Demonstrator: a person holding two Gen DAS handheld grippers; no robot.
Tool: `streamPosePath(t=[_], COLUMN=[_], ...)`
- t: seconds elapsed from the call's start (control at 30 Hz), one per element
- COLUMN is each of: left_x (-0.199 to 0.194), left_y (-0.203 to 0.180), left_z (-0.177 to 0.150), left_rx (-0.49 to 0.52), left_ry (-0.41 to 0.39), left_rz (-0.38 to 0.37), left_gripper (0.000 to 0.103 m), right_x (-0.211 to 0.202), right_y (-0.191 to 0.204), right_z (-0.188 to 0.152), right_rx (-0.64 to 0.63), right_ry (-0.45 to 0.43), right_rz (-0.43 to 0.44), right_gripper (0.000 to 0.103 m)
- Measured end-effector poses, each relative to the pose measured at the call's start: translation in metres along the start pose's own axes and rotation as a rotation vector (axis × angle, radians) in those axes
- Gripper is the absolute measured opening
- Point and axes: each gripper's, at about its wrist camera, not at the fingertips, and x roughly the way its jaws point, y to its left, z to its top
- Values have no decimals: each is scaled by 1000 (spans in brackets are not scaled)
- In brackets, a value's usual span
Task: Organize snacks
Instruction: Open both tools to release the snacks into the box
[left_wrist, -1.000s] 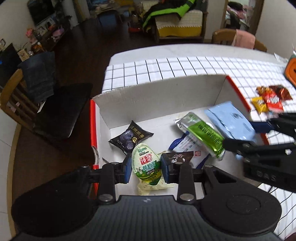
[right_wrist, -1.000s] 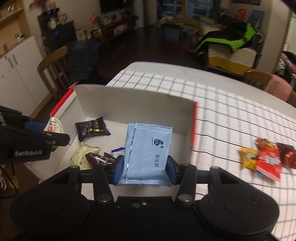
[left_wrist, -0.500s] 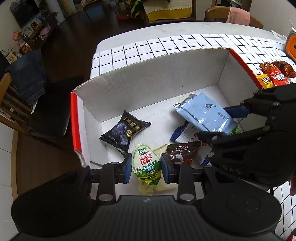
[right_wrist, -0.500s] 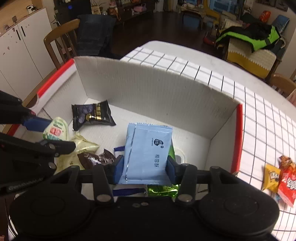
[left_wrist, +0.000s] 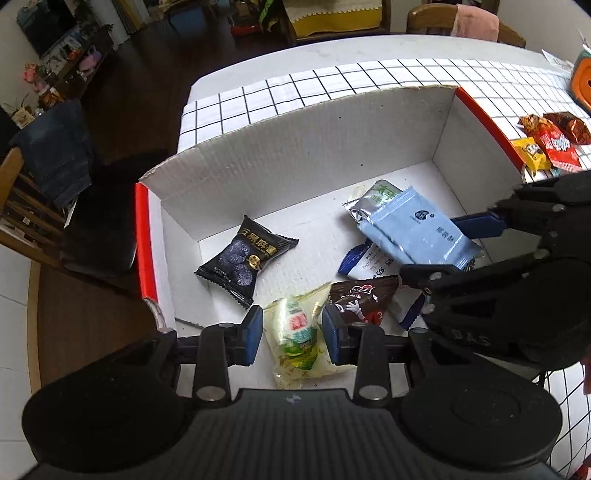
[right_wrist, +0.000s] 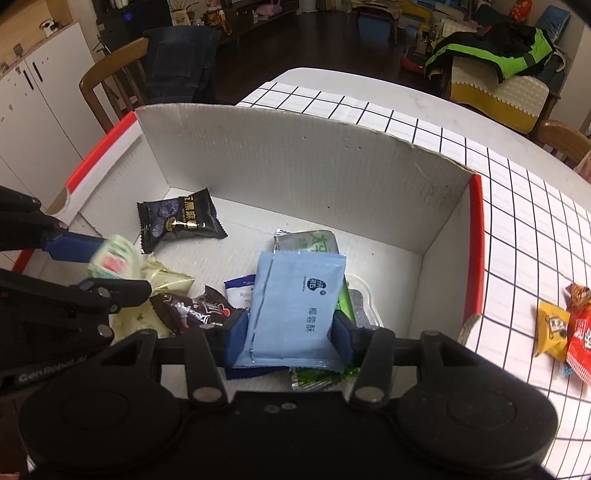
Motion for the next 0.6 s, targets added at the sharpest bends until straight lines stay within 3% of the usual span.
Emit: streamPosePath(t=[0.13, 0.47, 0.6], left_x=[-6, -39, -57], left_y=[5, 4, -3], left_z=[-3, -15, -18], left_rx=[-35, -85, -84], left_ry=[-17, -102, -152], left_rz=[-8, -41, -48], left_gripper=[51, 57, 64], right_x=[-12, -60, -78], right_y=[-4, -7, -10], right_z=[-3, -14, -20], right_rx=[26, 72, 86], right_ry=[-20, -103, -133], right_rz=[26, 76, 89], right_gripper=[52, 55, 58])
